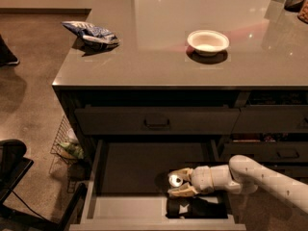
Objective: Pick redbull can from middle drawer and place on counter
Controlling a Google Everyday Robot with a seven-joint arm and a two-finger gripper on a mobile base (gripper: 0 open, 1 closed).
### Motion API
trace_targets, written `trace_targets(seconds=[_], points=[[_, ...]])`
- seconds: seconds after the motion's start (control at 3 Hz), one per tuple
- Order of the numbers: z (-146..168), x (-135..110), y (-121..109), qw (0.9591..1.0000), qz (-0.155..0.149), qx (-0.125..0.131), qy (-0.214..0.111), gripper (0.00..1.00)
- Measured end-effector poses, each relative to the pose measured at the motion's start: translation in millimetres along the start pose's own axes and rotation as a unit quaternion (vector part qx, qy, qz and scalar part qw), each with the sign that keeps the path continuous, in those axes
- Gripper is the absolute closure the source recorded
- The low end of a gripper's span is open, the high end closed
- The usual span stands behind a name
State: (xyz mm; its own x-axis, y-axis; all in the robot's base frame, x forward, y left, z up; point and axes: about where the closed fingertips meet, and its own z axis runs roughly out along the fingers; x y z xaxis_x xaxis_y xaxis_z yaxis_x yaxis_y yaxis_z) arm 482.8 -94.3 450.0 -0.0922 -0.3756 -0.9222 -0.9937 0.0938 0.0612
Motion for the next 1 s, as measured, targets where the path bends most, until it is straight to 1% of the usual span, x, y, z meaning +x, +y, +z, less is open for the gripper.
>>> trace_targets(seconds=[0.33, 0.67, 1.0], points=[[-10.9, -47.7, 14.0, 0.9994, 0.024, -0.003, -0.024, 0.87], [-58.6, -142.9, 15.8, 0.9986, 0.037, -0.004, -0.037, 1.0], [-97.2, -221.4, 10.9, 0.9981, 0.042, -0.003, -0.045, 1.0]])
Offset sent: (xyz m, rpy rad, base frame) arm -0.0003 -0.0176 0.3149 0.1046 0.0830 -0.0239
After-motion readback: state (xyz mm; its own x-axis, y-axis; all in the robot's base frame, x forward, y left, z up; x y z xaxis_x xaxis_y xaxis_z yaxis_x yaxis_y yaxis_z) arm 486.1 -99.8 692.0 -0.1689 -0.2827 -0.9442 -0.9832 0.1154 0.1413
